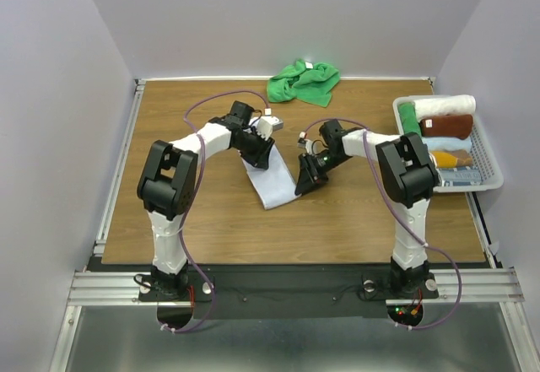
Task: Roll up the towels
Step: Fold the towel
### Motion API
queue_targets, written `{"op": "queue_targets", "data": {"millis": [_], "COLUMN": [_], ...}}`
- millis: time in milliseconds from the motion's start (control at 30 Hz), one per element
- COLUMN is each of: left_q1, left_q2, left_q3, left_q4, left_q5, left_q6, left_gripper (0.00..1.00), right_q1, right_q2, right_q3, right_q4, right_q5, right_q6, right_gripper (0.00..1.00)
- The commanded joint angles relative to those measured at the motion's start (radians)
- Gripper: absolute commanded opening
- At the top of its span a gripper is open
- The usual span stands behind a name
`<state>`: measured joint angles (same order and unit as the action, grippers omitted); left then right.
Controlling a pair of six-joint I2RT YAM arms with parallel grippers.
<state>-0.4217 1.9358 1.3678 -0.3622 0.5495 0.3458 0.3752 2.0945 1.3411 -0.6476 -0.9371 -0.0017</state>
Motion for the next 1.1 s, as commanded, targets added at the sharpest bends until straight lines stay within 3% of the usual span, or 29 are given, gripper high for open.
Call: {"op": "queue_targets", "data": {"millis": [0, 133, 200, 267, 367, 500, 667, 767, 800, 933, 1067], "left_q1": [0.004, 0.006, 0.006, 0.006, 0.014, 0.015, 0.014, -0.014, -0.014, -0.217, -0.348], "left_q2": [0.057, 0.101, 0.12, 0.124, 0.047, -0.145, -0.423, -0.628, -0.662, -0.803, -0.868], "left_q3": [0.092, 0.152, 0.181, 0.203, 0.177, 0.088, -0.166, -0.342, -0.39, -0.649, -0.771], "left_q4": [0.028, 0.019, 0.017, 0.006, -0.007, -0.004, 0.051, 0.069, 0.072, 0.127, 0.23], "left_q5": [0.029, 0.021, 0.017, 0.023, 0.044, 0.047, 0.001, -0.006, -0.019, -0.216, -0.312], "left_q6": [-0.013, -0.01, -0.01, -0.011, 0.007, 0.084, 0.226, 0.422, 0.423, 0.568, 0.591], "left_gripper": [0.42, 0.41, 0.41, 0.41, 0.53, 0.61, 0.66, 0.68, 0.68, 0.68, 0.68], "right_q1": [0.057, 0.091, 0.105, 0.108, 0.108, 0.096, 0.057, 0.051, 0.053, 0.056, 0.074], "right_q2": [0.025, 0.022, 0.013, -0.008, -0.05, -0.151, -0.281, -0.315, -0.309, -0.229, -0.137], "right_q3": [-0.025, -0.075, -0.114, -0.131, -0.148, -0.181, -0.191, -0.116, -0.094, 0.032, 0.119], "right_q4": [0.095, 0.12, 0.135, 0.147, 0.144, 0.135, 0.12, 0.12, 0.123, 0.137, 0.14], "right_q5": [-0.019, -0.031, -0.054, -0.057, -0.06, -0.051, -0.01, 0.05, 0.052, 0.015, -0.025], "right_q6": [0.069, 0.085, 0.103, 0.114, 0.124, 0.134, 0.134, 0.134, 0.135, 0.175, 0.216], "right_gripper": [0.31, 0.17, 0.03, 0.02, 0.33, 0.56, 0.55, 0.53, 0.53, 0.52, 0.47]}}
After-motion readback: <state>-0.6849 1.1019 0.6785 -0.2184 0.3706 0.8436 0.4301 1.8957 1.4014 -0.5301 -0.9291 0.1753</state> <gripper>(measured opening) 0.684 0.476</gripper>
